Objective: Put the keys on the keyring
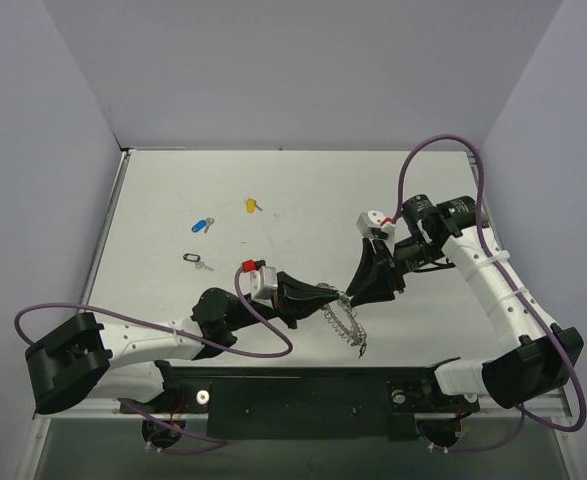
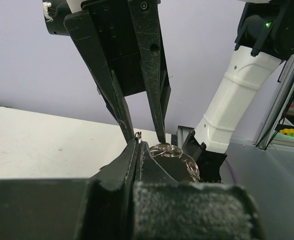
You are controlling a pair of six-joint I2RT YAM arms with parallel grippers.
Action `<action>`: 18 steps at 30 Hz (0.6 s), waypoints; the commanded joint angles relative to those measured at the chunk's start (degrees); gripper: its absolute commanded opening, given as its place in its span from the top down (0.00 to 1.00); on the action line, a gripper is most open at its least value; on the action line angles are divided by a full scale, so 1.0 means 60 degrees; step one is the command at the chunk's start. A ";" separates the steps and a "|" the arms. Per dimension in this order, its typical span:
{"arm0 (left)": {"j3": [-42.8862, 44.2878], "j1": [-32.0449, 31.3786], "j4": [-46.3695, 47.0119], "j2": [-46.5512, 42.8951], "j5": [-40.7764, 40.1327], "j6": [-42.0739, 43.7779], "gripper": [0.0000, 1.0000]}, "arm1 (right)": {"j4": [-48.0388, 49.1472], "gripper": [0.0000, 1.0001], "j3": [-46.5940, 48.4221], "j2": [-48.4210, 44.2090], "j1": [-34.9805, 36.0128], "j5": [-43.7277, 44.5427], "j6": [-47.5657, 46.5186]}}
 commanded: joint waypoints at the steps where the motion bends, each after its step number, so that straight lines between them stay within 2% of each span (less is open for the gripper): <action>1: 0.0435 0.0060 0.1070 0.0013 0.0097 -0.0140 1.00 | -0.1094 0.76 0.0281 0.0032 0.0033 -0.0522 -0.0389; 7: 0.0450 0.0060 0.1099 0.0042 0.0141 -0.0155 1.00 | -0.1094 0.84 0.0295 0.0047 0.0033 -0.0522 -0.0404; 18: 0.0464 0.0060 0.1216 0.0203 0.0229 -0.0243 1.00 | -0.1108 0.86 0.0369 -0.0041 -0.0010 -0.0537 -0.0374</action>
